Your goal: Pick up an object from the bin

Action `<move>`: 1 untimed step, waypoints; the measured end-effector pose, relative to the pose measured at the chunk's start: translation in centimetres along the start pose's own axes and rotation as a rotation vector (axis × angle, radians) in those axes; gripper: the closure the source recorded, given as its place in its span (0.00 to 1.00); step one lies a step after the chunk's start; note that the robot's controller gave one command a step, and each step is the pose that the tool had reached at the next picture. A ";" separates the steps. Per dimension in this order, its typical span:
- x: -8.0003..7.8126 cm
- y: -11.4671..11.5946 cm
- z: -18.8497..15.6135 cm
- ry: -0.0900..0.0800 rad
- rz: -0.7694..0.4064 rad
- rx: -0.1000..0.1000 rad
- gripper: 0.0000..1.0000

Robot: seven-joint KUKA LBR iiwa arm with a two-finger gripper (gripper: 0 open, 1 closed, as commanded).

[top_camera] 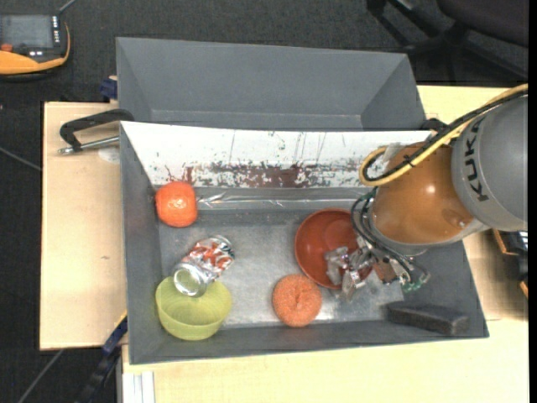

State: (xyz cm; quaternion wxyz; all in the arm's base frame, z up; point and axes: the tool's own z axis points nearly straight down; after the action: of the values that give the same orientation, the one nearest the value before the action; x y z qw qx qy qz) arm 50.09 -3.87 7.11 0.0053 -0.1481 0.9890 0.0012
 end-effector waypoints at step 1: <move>0.0 0.0 0.0 0.001 0.000 -0.001 0.00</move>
Offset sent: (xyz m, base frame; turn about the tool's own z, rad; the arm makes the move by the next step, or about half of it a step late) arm 0.0000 0.0000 0.0000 0.0000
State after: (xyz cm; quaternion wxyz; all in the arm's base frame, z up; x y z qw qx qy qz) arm 50.05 -3.85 7.06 0.0047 -0.1483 0.9889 0.0014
